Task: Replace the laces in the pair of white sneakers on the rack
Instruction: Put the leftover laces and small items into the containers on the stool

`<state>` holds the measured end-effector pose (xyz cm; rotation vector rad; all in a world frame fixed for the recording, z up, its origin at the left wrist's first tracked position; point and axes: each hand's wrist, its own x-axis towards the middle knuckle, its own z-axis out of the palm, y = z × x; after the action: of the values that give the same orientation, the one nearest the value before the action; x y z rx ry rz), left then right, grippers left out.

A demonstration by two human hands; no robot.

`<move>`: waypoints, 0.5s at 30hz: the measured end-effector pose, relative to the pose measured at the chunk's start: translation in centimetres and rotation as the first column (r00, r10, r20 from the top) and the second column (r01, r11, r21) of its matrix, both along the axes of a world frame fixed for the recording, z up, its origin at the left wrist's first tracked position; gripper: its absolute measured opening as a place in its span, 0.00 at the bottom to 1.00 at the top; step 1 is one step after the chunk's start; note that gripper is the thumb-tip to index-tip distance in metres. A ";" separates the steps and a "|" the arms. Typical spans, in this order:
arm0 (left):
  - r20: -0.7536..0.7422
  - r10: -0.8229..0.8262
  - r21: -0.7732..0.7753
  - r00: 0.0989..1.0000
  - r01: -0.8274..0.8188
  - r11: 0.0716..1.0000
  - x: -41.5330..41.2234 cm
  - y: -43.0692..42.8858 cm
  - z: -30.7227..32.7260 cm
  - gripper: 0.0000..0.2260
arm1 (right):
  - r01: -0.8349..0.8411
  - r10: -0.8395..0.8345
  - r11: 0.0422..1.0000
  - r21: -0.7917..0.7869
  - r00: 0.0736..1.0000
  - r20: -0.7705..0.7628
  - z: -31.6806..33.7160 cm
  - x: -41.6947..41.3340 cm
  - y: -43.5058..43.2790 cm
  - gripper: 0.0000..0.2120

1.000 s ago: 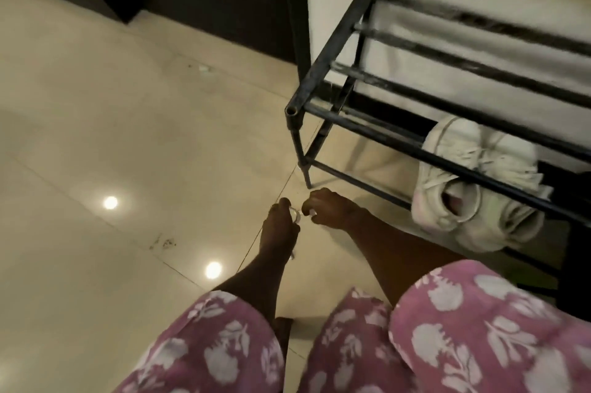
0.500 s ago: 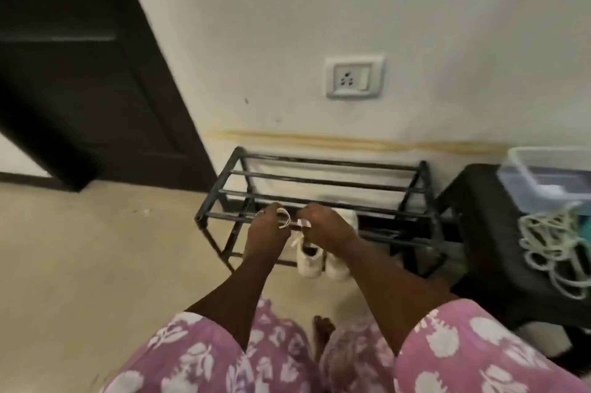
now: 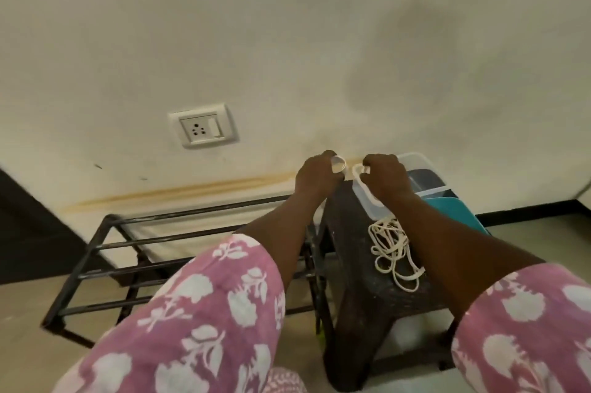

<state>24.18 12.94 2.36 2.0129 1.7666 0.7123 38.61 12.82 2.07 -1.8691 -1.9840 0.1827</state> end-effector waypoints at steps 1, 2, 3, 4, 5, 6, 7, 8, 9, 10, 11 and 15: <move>-0.068 -0.041 -0.021 0.997 0.040 0.999 1.1 1.2 -0.3 0.18 | 0.044 -0.045 0.998 -0.040 0.999 -0.023 -0.3 1.3 0.7 0.13; -0.151 -0.070 -0.044 0.986 0.064 0.997 2.0 2.3 -0.6 0.19 | 0.079 -0.082 0.994 -0.078 0.996 -0.037 -0.5 2.2 1.4 0.14; -0.225 -0.089 -0.072 0.970 0.075 0.995 3.0 3.4 -1.1 0.21 | 0.100 -0.104 0.988 -0.118 0.994 -0.031 -0.8 3.1 2.1 0.15; -0.277 -0.103 -0.107 0.955 0.076 0.991 3.8 4.2 -1.6 0.22 | 0.108 -0.110 0.980 -0.166 0.994 -0.005 -1.1 3.8 2.7 0.17; -0.295 -0.110 -0.138 0.949 0.072 0.988 4.6 4.9 -1.9 0.22 | 0.106 -0.102 0.970 -0.218 0.994 0.030 -1.4 4.4 3.1 0.18; -0.296 -0.118 -0.159 0.948 0.072 0.985 5.5 5.7 -2.4 0.22 | 0.104 -0.089 0.956 -0.274 0.994 0.069 -2.0 4.9 3.5 0.19; -0.300 -0.139 -0.169 0.944 0.091 0.981 6.2 6.2 -2.6 0.21 | 0.104 -0.075 0.942 -0.319 0.992 0.100 -2.3 5.2 3.9 0.20; -0.319 -0.181 -0.171 0.930 0.131 0.976 6.9 6.7 -3.0 0.21 | 0.107 -0.069 0.928 -0.358 0.991 0.116 -2.8 5.5 4.2 0.21; -0.365 -0.228 -0.163 0.903 0.179 0.970 7.4 7.1 -3.2 0.21 | 0.110 -0.066 0.918 -0.382 0.990 0.127 -3.0 5.6 4.4 0.23; -0.434 -0.273 -0.162 0.859 0.223 0.961 7.8 7.3 -3.2 0.21 | 0.109 -0.058 0.911 -0.397 0.989 0.138 -3.1 5.6 4.6 0.24; -0.506 -0.311 -0.178 0.805 0.255 0.950 8.2 7.6 -3.4 0.21 | 0.105 -0.046 0.903 -0.416 0.988 0.149 -3.3 5.5 4.9 0.25; -0.696 -0.332 -0.205 0.637 0.266 0.942 9.7 8.3 -3.5 0.19 | 0.091 -0.015 0.862 -0.499 0.988 0.154 -3.2 4.9 6.1 0.24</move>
<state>33.92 21.27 -1.10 2.6539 1.6769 -0.3436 43.52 18.90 -1.16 -2.3109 -2.1241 0.6225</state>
